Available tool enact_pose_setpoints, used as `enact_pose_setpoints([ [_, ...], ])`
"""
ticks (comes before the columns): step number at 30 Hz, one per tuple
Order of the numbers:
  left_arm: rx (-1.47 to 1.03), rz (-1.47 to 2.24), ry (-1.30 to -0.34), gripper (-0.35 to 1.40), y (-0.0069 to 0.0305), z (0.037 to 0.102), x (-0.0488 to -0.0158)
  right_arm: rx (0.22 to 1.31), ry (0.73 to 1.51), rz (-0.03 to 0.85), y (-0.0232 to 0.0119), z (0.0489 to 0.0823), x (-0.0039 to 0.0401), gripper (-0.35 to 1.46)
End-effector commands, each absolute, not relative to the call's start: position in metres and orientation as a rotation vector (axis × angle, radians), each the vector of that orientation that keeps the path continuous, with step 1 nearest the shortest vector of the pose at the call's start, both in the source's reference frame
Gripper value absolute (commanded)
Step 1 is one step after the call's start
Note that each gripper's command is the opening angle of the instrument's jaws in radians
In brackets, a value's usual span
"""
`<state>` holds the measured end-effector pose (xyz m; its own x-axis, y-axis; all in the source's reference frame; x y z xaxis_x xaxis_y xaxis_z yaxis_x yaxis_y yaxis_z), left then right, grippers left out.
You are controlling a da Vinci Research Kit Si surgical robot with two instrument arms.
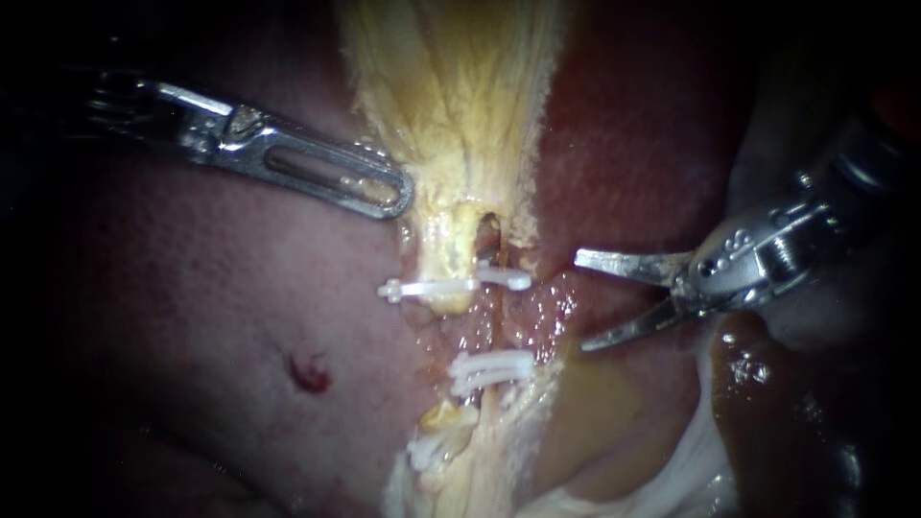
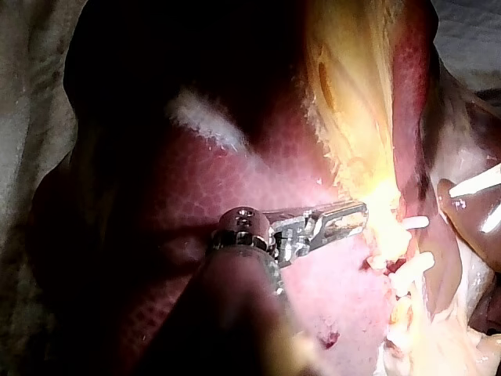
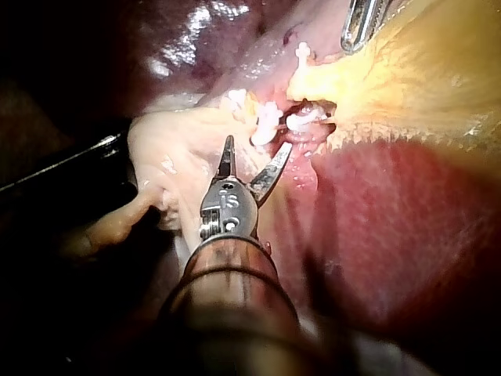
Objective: Go to the cutting position right tube
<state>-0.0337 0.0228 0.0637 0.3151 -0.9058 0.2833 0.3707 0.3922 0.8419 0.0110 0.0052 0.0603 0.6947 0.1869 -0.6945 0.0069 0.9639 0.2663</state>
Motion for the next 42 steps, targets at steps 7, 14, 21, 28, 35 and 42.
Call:
enact_pose_setpoints([
  [7, 0.755, -0.957, -0.866, -0.35, 0.0237, 0.0619, -0.0317, 0.257, 0.799, 0.102, 0.0052, 0.0604, 0.011, 1.44],
  [14, 0.727, -1.017, -0.889, -0.35, 0.0258, 0.0574, -0.0276, 0.257, 0.799, 0.102, 0.0052, 0.0604, 0.011, 1.44],
  [21, 0.704, -1.029, -0.897, -0.35, 0.0259, 0.0557, -0.0262, 0.257, 0.799, 0.102, 0.0052, 0.0604, 0.011, 1.44],
  [28, 0.695, -1.032, -0.898, -0.35, 0.0258, 0.0557, -0.0263, 0.256, 0.798, 0.102, 0.0051, 0.0605, 0.0111, 1.44],
  [35, 0.701, -1.028, -0.897, -0.35, 0.0255, 0.0559, -0.0266, 0.329, 0.812, 0.163, 0.0039, 0.062, 0.0129, 1.44],
  [42, 0.702, -1.029, -0.897, -0.35, 0.0253, 0.0558, -0.0268, 0.425, 0.813, 0.252, 0.0023, 0.0646, 0.0149, 1.41],
])
